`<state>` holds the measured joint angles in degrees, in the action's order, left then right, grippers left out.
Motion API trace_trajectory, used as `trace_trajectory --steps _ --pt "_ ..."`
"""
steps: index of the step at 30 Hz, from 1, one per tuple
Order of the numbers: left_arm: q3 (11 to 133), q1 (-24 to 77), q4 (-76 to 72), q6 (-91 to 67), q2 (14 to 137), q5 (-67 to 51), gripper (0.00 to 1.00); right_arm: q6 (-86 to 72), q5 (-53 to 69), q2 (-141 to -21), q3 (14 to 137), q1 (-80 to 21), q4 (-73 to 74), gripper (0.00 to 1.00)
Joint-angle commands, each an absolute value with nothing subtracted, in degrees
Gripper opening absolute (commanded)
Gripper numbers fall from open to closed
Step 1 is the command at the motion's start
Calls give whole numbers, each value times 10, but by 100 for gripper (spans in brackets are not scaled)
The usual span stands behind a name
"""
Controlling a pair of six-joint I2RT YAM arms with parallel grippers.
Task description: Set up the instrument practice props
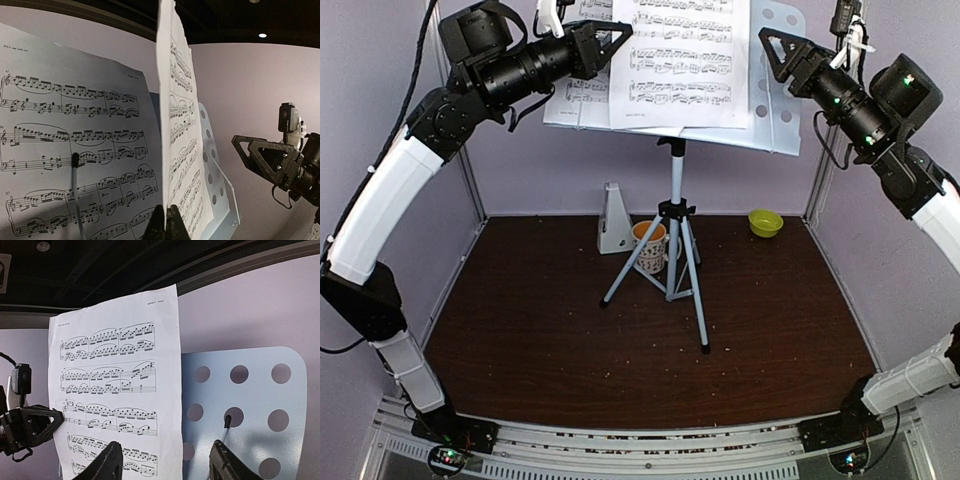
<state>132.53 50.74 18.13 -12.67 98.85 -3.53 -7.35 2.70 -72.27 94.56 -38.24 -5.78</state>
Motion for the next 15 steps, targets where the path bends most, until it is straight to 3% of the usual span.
trace_trajectory --steps 1,15 --pt "1334 504 170 -107 970 -19 0 -81 -12 -690 929 -376 -33 60" --pt "1325 506 145 -107 980 -69 0 -177 -47 -704 922 -372 42 50"
